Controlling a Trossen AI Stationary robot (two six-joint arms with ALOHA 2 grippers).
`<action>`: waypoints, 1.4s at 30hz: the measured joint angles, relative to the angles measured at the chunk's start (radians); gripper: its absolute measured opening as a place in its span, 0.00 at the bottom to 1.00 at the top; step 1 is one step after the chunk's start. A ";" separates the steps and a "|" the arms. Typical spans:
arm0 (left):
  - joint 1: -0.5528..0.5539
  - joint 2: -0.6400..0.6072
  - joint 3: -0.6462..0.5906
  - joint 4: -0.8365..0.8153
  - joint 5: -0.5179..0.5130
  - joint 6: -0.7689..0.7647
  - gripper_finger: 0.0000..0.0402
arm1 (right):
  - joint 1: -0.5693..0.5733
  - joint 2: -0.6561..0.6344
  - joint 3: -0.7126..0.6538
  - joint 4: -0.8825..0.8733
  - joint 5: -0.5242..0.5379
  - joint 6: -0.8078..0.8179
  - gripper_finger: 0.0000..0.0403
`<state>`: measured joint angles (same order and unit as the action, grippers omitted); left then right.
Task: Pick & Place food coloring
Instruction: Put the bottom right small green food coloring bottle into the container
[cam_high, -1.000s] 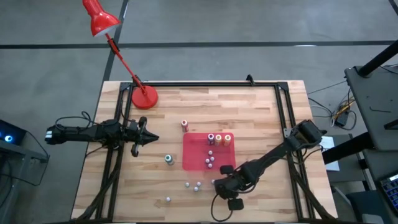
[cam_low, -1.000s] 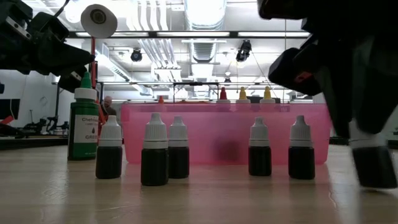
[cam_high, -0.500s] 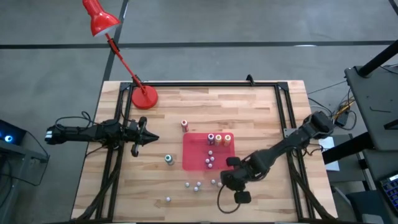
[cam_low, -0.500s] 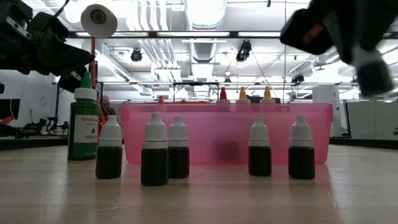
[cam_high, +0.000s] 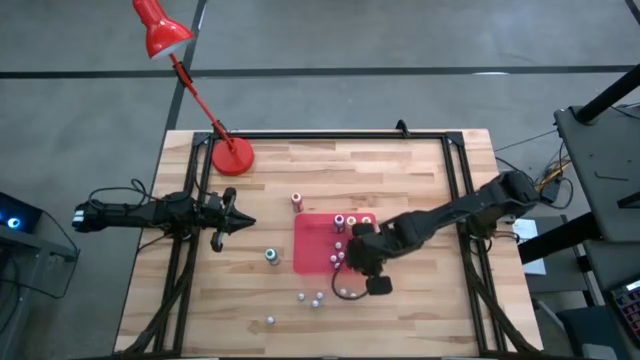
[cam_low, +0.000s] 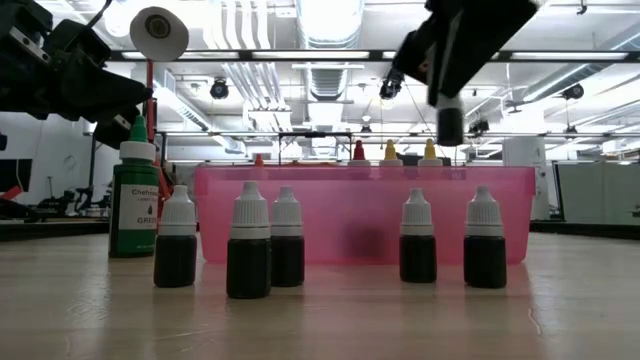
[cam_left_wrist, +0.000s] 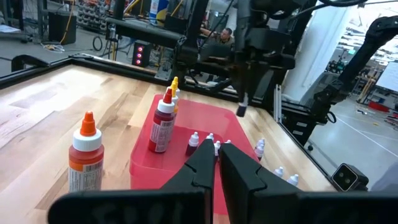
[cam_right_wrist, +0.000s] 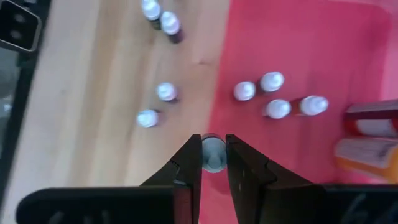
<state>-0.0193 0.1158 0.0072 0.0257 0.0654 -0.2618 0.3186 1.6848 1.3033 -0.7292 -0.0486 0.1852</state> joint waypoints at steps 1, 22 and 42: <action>0.000 0.000 0.000 0.000 0.000 0.000 0.00 | -0.012 0.000 0.000 -0.001 0.000 -0.016 0.12; 0.000 0.000 0.000 0.000 -0.002 0.000 0.00 | -0.068 0.135 -0.006 0.068 0.025 -0.146 0.12; 0.000 0.000 0.000 0.001 -0.003 0.000 0.00 | -0.068 0.179 -0.019 0.134 0.023 -0.171 0.12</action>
<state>-0.0193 0.1158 0.0074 0.0265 0.0624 -0.2616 0.2508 1.8637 1.2844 -0.5951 -0.0254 0.0143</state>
